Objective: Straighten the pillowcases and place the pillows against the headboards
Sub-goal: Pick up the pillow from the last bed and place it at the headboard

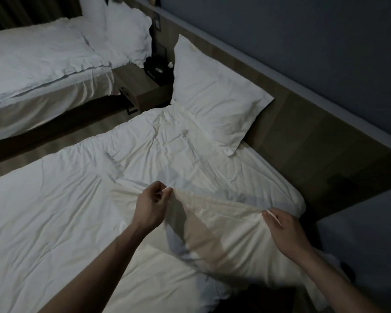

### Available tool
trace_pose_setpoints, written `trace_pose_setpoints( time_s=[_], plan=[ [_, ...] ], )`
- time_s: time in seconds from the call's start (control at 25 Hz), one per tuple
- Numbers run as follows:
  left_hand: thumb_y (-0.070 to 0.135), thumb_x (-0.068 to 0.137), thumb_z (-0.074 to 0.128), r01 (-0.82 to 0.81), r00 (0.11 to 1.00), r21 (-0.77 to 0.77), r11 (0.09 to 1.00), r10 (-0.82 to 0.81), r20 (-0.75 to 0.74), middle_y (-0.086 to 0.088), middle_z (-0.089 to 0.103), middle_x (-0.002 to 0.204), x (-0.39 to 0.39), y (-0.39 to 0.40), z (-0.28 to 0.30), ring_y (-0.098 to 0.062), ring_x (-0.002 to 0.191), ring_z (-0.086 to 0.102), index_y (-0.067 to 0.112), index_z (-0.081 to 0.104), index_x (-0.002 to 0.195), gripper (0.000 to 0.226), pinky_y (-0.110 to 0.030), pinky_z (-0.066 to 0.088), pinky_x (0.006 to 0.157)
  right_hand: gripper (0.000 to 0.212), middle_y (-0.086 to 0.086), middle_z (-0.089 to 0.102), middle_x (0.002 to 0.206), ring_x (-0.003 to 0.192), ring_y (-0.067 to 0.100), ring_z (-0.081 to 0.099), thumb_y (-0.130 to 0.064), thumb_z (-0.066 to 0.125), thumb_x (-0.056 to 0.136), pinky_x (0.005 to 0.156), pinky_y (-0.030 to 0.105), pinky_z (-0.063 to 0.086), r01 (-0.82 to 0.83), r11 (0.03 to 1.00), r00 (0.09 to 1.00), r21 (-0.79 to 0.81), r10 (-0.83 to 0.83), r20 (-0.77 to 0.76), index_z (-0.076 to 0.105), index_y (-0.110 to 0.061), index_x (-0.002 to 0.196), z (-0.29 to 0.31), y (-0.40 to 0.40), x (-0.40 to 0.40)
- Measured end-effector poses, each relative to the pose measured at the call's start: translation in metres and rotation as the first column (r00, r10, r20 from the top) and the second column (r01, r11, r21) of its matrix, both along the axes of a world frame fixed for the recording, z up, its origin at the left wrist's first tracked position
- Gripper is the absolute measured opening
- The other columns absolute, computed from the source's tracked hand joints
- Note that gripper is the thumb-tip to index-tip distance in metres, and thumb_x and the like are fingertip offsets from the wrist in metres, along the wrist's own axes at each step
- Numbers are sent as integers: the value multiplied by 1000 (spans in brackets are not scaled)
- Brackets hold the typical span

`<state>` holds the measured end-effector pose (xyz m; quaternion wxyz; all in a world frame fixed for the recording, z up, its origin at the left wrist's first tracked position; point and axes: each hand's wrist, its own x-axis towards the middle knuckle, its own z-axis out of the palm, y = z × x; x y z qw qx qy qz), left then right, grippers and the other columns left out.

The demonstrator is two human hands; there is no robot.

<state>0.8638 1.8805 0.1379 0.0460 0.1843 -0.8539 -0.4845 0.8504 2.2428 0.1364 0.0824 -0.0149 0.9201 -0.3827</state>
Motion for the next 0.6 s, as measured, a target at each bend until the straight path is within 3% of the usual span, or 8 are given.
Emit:
trace_pose_setpoints(
  time_s=[0.08, 0.16, 0.32, 0.4, 0.6],
  plan=[
    [30, 97, 65, 38, 999, -11, 999, -38, -24, 1, 66, 65, -27, 27, 6, -12, 61, 60, 16, 61, 73, 28, -32, 46, 60, 42, -4, 60, 62, 60, 9, 57, -22, 56, 103, 57, 20, 41, 39, 999, 999, 5, -39, -20, 48, -16, 62, 6, 25, -16],
    [31, 97, 66, 72, 997, -34, 997, -73, -30, 2, 66, 66, -56, 55, 11, -11, 63, 61, 17, 61, 74, 27, -31, 46, 61, 41, 1, 59, 59, 61, 12, 58, -20, 57, 103, 59, 20, 42, 89, 996, 996, 20, -88, -31, 50, -11, 64, 10, 53, -34],
    [31, 96, 67, 136, 989, -53, 989, -138, -48, 7, 61, 63, -125, 113, 20, -1, 58, 56, 20, 60, 72, 27, -25, 43, 59, 41, -1, 57, 59, 63, 14, 58, -19, 57, 103, 65, 41, 46, 169, 986, 983, 13, -167, -79, 52, -19, 62, 14, 102, -76],
    [31, 95, 67, 167, 985, -67, 984, -169, -27, 7, 60, 63, -161, 141, 21, -1, 57, 55, 18, 62, 74, 25, -22, 40, 57, 41, -4, 58, 64, 68, 16, 59, -19, 55, 103, 70, 43, 46, 193, 981, 978, -15, -193, -84, 50, -28, 63, 14, 127, -97],
    [36, 94, 66, 235, 972, -72, 969, -232, 44, 2, 70, 77, -243, 209, 11, -21, 79, 67, 18, 67, 82, 22, -33, 52, 71, 31, -1, 68, 80, 81, 18, 65, -20, 52, 105, 80, 40, 49, 266, 963, 959, -49, -270, -84, 64, -16, 77, -2, 183, -143]
  ],
)
